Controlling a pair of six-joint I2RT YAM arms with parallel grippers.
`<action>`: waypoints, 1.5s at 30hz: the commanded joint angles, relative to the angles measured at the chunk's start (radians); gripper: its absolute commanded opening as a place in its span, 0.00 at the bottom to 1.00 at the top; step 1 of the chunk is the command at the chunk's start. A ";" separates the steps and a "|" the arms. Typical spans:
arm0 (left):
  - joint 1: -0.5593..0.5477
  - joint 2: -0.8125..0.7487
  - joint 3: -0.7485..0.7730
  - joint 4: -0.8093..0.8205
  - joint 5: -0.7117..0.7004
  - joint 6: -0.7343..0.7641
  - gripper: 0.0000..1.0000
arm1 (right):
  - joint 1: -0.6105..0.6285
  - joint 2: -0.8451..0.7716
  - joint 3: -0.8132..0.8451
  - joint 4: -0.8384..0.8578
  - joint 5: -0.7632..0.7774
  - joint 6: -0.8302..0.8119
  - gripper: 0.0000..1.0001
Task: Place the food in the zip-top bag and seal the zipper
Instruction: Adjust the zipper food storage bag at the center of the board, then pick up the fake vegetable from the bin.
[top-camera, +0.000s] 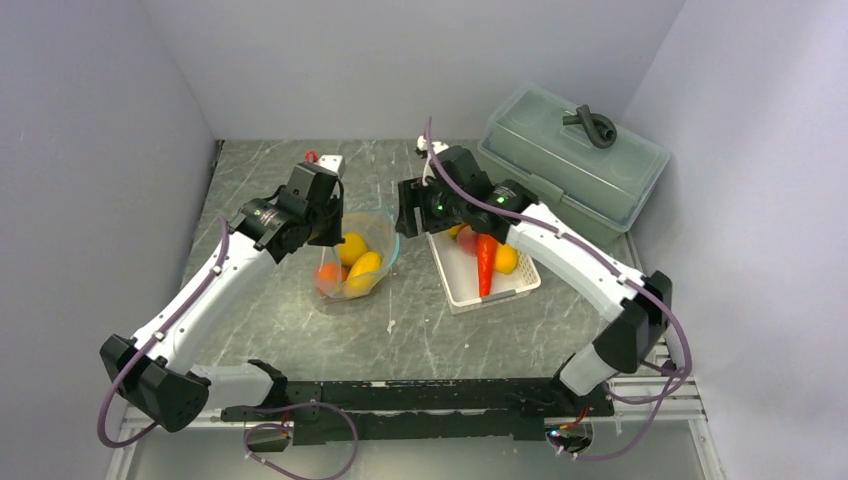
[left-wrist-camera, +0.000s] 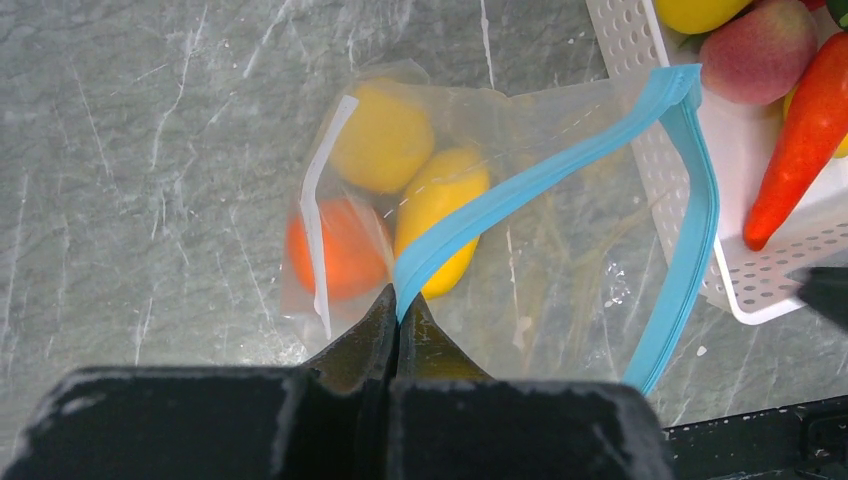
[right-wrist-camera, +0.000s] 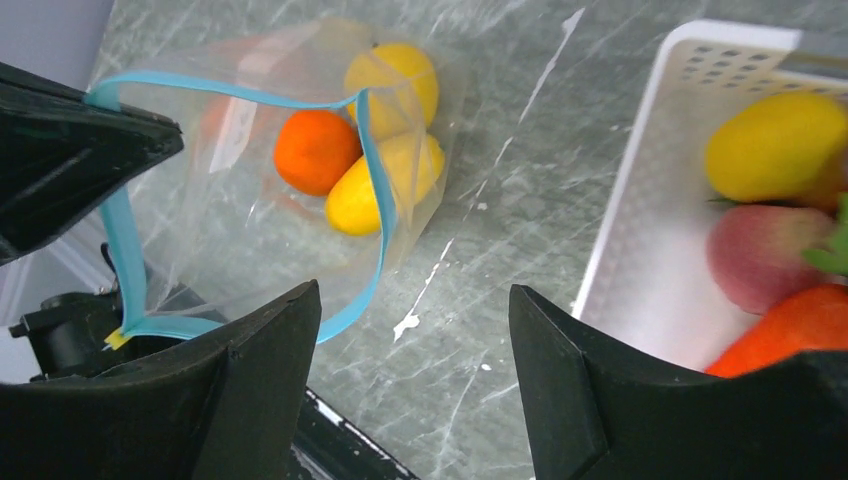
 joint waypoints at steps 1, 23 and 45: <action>0.005 -0.001 0.031 0.010 -0.003 0.042 0.00 | -0.011 -0.092 0.056 -0.051 0.143 -0.027 0.73; 0.007 -0.073 -0.053 0.124 0.087 0.109 0.00 | -0.206 -0.184 -0.360 -0.014 0.346 0.067 0.66; 0.025 -0.092 -0.147 0.176 0.088 0.111 0.00 | -0.277 -0.011 -0.449 0.123 0.358 0.148 0.58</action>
